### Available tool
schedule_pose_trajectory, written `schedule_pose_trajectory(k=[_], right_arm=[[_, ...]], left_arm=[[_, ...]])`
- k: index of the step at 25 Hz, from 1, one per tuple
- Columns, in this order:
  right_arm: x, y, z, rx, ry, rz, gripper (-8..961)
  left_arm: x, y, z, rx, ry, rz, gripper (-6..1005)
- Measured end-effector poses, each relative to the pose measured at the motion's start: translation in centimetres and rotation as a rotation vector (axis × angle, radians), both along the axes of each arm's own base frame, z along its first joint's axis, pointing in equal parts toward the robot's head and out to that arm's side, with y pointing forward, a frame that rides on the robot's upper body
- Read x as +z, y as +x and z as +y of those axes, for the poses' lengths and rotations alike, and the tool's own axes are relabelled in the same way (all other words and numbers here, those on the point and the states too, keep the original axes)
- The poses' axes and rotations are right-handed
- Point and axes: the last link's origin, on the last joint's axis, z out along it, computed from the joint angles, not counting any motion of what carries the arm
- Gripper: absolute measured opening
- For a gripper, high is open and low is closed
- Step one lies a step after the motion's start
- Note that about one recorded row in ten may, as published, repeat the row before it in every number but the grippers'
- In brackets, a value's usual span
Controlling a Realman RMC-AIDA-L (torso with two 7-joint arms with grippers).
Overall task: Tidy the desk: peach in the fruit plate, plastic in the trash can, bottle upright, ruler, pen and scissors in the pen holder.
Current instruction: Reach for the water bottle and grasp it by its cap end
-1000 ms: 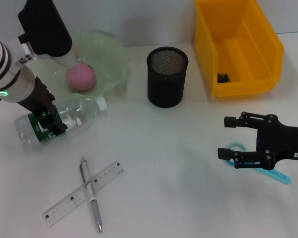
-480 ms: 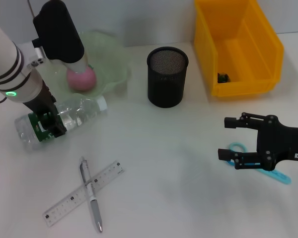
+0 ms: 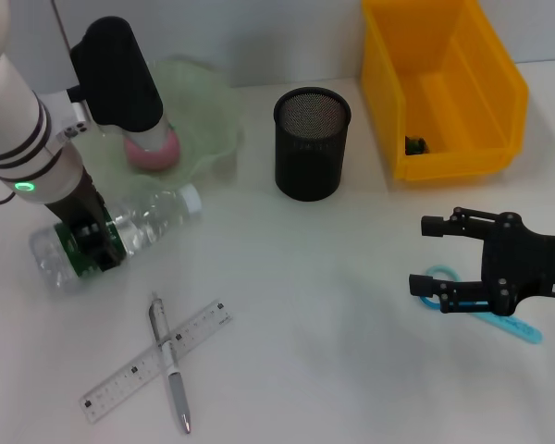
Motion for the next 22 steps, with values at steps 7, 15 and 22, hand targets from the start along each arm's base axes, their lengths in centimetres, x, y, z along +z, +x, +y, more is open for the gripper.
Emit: schedule_pose_trajectory(k=[7,15,22], right_arm=[[0.1,0.0,0.0,0.0,0.003,0.0,826],[0.1,-0.1,0.2,0.003,0.005,0.002,826],[0.1,-0.2,0.2,0.009,0.002,0.005,826]], left_arm=[[0.1,0.3,-0.8,0.034,-0.018,-0.016,810],[0.3,2.7,-2.0,-0.003,-0.047,-0.164,810],[-2.1,3.9,-1.3,-0.026,-0.068,-0.218,810]])
